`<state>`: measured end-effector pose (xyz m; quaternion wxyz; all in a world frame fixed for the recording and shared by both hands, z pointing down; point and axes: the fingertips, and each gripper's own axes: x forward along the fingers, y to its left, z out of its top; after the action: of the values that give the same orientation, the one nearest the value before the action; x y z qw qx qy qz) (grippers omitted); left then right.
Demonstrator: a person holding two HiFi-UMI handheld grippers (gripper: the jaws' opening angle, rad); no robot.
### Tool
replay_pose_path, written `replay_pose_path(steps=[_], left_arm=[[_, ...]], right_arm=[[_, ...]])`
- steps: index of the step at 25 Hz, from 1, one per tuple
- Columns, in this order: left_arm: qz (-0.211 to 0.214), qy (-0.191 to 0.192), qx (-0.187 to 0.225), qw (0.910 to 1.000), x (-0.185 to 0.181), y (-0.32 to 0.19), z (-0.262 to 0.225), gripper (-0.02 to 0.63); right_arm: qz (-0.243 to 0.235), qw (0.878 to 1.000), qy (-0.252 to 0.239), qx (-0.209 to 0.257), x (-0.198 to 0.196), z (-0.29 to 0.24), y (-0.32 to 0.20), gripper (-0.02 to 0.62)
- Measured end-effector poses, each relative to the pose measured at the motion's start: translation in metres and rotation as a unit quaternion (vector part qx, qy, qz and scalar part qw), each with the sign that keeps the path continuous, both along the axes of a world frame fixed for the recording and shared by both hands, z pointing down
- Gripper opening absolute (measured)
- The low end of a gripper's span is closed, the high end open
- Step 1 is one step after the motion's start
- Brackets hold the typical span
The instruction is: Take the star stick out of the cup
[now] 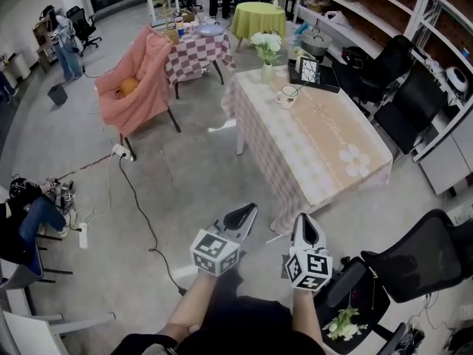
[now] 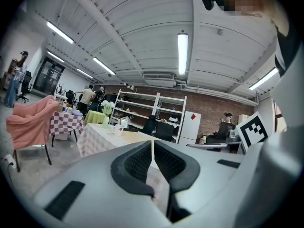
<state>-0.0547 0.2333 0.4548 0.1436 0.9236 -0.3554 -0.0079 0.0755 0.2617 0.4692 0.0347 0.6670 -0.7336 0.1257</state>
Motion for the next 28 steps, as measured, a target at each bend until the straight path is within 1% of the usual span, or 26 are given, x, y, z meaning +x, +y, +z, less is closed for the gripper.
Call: replay_pose_path(steps=[7, 20, 28], left_arm=[[-0.007, 0.008, -0.005, 0.9999, -0.018, -0.040, 0.001, 0.025], [-0.005, -0.011, 0.000, 0.9999, -0.038, -0.100, 0.010, 0.025], [0.001, -0.022, 0.005, 0.9997, -0.044, -0.119, 0.016, 0.025]], right_arm=[[0.001, 1.000, 0.002, -0.001, -0.013, 0.004, -0.038, 0.005], [0.000, 1.000, -0.007, 0.009, -0.035, 0.004, -0.099, 0.005], [0.009, 1.000, -0.011, 0.007, -0.039, 0.007, -0.121, 0.005]])
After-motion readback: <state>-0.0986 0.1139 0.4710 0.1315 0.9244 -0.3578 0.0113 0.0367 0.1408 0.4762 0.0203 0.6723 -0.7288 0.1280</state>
